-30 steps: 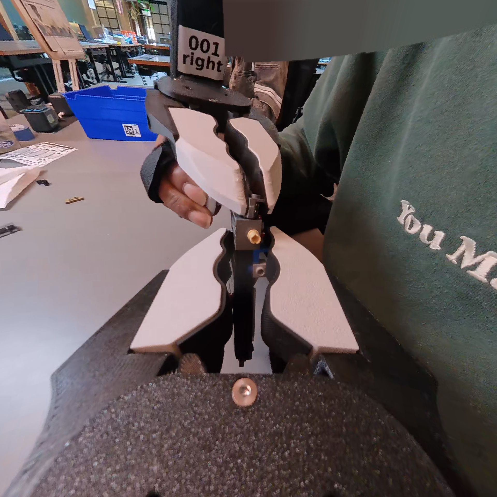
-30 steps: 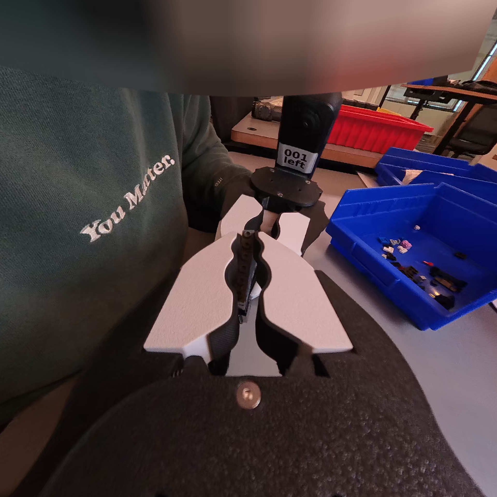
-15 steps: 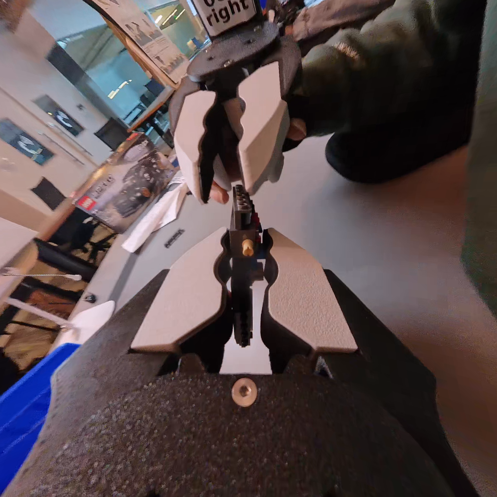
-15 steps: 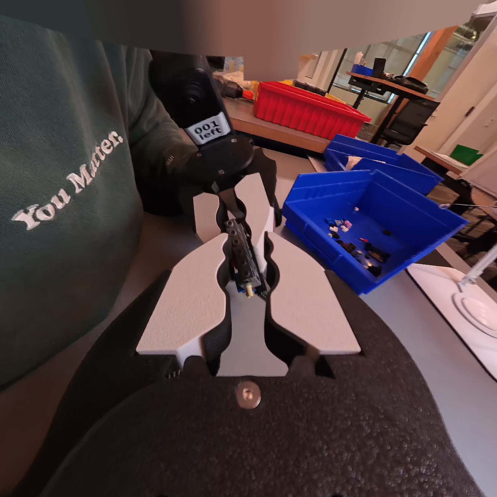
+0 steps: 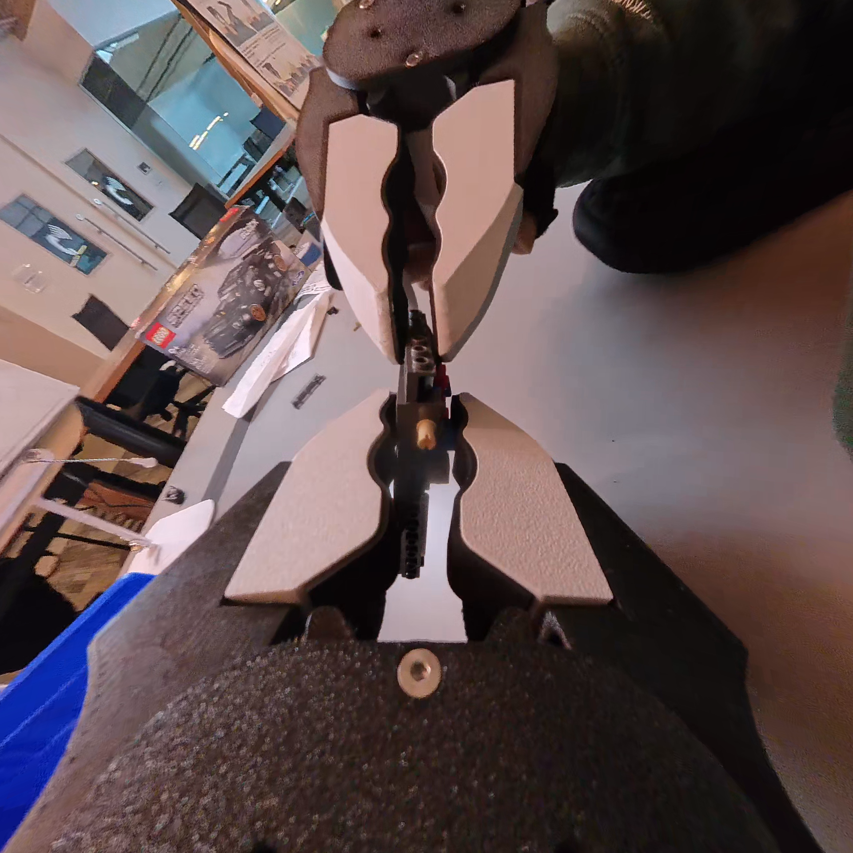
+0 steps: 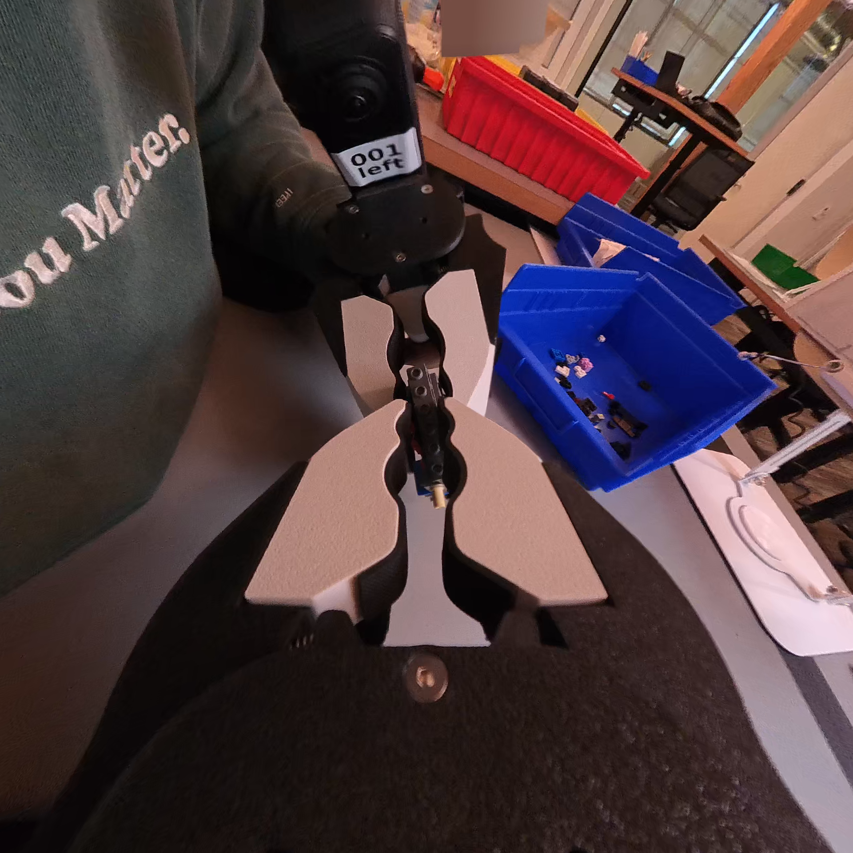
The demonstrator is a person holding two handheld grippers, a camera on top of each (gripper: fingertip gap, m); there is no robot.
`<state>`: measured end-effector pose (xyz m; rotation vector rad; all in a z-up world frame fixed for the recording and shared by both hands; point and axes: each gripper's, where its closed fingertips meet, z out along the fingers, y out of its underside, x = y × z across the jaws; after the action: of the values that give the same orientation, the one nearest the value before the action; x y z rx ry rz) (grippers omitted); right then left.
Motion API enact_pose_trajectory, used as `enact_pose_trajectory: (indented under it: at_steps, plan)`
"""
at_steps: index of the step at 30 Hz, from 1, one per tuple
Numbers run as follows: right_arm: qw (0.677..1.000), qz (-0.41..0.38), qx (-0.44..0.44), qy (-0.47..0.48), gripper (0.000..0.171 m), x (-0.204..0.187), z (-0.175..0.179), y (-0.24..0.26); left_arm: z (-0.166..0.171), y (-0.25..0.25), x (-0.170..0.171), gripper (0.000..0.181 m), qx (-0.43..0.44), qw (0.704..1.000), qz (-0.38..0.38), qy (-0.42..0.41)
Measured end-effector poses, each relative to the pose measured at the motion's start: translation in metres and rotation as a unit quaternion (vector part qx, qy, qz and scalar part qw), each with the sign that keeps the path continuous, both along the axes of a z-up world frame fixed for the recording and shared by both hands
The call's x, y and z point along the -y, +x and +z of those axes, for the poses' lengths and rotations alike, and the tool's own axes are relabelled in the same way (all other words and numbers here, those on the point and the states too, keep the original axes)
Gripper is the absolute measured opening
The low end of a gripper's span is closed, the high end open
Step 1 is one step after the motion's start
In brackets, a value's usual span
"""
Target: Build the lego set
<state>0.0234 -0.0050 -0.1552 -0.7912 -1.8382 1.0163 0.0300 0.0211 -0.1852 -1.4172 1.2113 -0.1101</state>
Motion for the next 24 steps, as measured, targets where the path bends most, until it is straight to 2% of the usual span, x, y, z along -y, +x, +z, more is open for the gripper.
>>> enact_pose_trajectory:
  at_steps: [4,12,17,21,24]
  plan:
    - [0.998,0.028,0.018,-0.045,0.008,0.006,-0.002,0.004,-0.004,0.008,0.008,0.021,0.046,0.996,-0.038,-0.065]
    - [0.994,0.069,0.037,-0.082,0.008,0.013,-0.010,0.010,-0.014,0.018,0.020,0.021,0.080,0.983,-0.085,-0.140]
    - [0.989,0.090,0.036,-0.115,0.008,0.013,-0.008,0.013,-0.013,0.020,0.022,0.021,0.085,0.981,-0.093,-0.148]
    - [0.988,0.059,0.033,-0.138,0.008,0.004,-0.007,0.005,-0.013,0.013,0.013,0.022,0.067,0.988,-0.060,-0.127]
    - [0.992,0.036,0.025,-0.116,0.009,-0.001,-0.007,0.000,-0.012,0.007,0.009,0.022,0.064,0.989,-0.042,-0.127]
